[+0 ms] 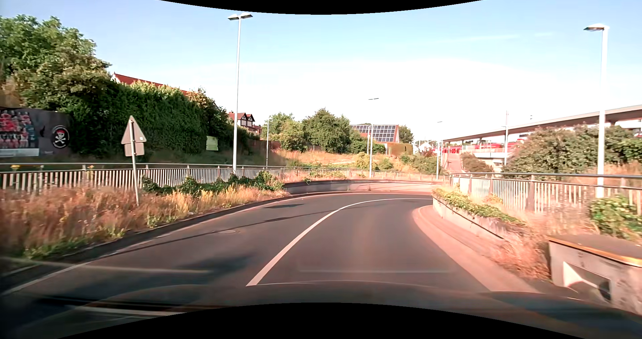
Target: Follow the waypoints while adhering to traffic rules and regulations
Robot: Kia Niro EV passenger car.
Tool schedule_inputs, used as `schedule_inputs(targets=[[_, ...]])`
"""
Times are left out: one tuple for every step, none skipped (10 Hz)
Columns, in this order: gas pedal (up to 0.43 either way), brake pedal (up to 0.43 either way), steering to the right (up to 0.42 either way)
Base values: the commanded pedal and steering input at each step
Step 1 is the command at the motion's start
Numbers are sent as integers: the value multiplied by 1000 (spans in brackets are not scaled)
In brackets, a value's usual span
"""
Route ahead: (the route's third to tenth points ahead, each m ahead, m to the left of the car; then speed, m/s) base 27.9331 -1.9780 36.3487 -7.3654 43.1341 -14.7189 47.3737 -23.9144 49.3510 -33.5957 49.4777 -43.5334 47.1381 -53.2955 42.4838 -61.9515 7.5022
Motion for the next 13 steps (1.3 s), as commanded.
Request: schedule_inputs(targets=[[0, 43, 41], [0, 55, 43], [0, 61, 45], [0, 67, 48], [0, 79, 50], [0, 79, 51], [0, 85, 52], [0, 85, 52], [0, 85, 53], [0, 91, 53], [0, 98, 54], [0, 104, 55], [0, 104, 56]])
